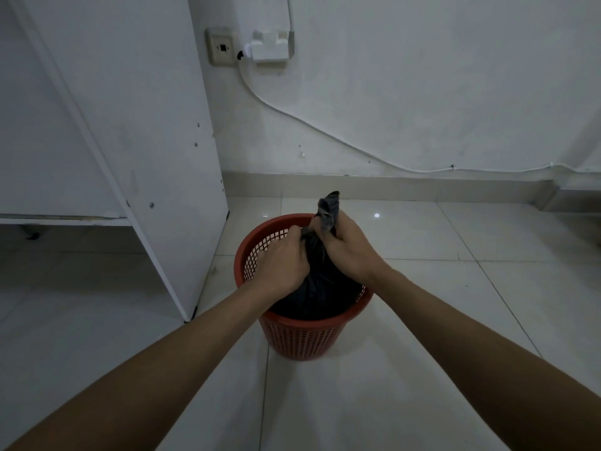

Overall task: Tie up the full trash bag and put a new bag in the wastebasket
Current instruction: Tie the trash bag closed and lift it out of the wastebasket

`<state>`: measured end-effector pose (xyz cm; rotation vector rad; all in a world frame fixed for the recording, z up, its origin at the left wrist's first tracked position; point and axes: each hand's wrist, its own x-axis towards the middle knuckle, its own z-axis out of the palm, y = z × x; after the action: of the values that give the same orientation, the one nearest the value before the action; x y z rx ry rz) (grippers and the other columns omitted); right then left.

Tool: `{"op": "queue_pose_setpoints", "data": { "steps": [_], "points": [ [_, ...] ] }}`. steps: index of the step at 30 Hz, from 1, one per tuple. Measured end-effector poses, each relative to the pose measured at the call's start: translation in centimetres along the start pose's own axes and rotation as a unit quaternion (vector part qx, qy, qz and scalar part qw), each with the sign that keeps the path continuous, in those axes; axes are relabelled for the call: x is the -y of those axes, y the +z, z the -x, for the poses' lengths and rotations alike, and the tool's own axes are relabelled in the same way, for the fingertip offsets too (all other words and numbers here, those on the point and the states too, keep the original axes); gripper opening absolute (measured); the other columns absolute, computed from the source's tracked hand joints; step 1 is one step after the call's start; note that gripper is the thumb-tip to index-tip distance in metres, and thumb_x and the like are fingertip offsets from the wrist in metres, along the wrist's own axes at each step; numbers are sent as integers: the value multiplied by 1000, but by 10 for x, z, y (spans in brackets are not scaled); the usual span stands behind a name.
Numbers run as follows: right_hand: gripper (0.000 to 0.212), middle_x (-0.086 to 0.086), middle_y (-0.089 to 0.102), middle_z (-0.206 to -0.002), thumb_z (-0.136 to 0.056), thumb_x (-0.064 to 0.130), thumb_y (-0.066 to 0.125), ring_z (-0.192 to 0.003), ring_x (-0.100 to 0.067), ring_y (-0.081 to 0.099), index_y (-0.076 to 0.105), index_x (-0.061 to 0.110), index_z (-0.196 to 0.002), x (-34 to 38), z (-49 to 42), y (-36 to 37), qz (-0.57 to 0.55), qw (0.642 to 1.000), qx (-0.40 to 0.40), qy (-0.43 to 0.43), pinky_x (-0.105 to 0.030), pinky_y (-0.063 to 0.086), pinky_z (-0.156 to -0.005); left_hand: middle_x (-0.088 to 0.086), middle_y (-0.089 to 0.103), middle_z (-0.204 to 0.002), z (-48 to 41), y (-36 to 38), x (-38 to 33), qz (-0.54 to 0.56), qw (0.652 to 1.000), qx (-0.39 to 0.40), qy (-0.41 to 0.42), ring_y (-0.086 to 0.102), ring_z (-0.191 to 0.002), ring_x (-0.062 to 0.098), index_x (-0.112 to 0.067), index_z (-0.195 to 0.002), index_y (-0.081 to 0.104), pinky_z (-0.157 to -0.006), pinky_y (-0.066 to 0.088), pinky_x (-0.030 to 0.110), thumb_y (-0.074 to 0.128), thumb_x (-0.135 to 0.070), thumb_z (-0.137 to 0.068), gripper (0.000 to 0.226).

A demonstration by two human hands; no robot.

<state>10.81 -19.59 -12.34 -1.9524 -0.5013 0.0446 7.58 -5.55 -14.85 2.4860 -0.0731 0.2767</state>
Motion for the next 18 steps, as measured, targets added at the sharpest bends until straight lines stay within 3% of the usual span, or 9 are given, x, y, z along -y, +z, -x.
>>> {"op": "queue_pose_setpoints", "data": {
  "steps": [2,5,8,10,11,13,14,16,18],
  "points": [
    [22,-9,73,-93,-103,25,53,-92,-21,70,68,10,-95,0,0,4,-103,990,-52,84,-33,57,-81,4,54,-76,3,-3,-1,27,1000,4,-5,59,-75,33,-13,-90,39,-69,49,50,35,-23,-105,19],
    [16,-14,76,-89,-93,20,71,-84,-28,75,70,5,-95,5,-5,8,-301,921,-146,201,-35,62,-67,7,59,-83,12,-4,-1,83,997,2,0,60,-78,27,-8,-95,43,-73,48,45,34,-25,-107,22],
    [28,-18,74,-79,-79,12,84,-60,-27,71,58,4,-82,7,-6,14,-354,874,-189,276,-37,61,-56,2,58,-79,17,-6,4,119,993,4,9,56,-69,8,-10,-97,45,-58,43,24,38,-27,-106,21],
    [32,-17,72,-79,-78,13,86,-50,-21,66,55,9,-83,4,-6,18,-315,885,-202,277,-33,58,-51,-4,55,-74,16,-8,6,128,992,3,8,53,-62,-1,-12,-95,47,-53,38,17,42,-27,-105,19],
    [27,-17,73,-81,-80,14,84,-54,-20,69,58,7,-82,4,-6,20,-277,902,-205,260,-33,60,-54,-5,55,-72,15,-8,6,131,991,-3,5,53,-61,-3,-14,-94,48,-53,38,16,43,-28,-105,19],
    [21,-14,75,-81,-89,20,76,-68,-22,73,68,3,-81,6,-2,22,-150,947,-200,202,-35,62,-66,-3,58,-73,14,-7,7,136,991,-21,-2,55,-61,0,-15,-94,49,-54,40,21,43,-31,-104,20],
    [24,-11,74,-76,-95,24,68,-66,-21,71,72,4,-81,7,1,21,-70,969,-183,153,-32,61,-65,-2,61,-75,14,-7,6,135,990,-30,-5,57,-62,3,-15,-95,50,-56,44,28,42,-32,-104,21],
    [36,-9,72,-68,-102,28,55,-55,-16,63,74,7,-81,10,7,20,49,992,-106,40,-29,53,-57,1,63,-82,13,-6,6,137,989,-45,-13,61,-70,13,-16,-97,51,-61,48,35,41,-32,-105,21],
    [32,-3,74,-77,-104,30,52,-66,-12,66,75,11,-93,11,13,18,115,993,-11,-22,-27,53,-63,1,56,-96,13,-4,8,131,989,-67,-17,58,-78,13,-16,-98,51,-63,47,24,41,-30,-104,18]
  ]
}}
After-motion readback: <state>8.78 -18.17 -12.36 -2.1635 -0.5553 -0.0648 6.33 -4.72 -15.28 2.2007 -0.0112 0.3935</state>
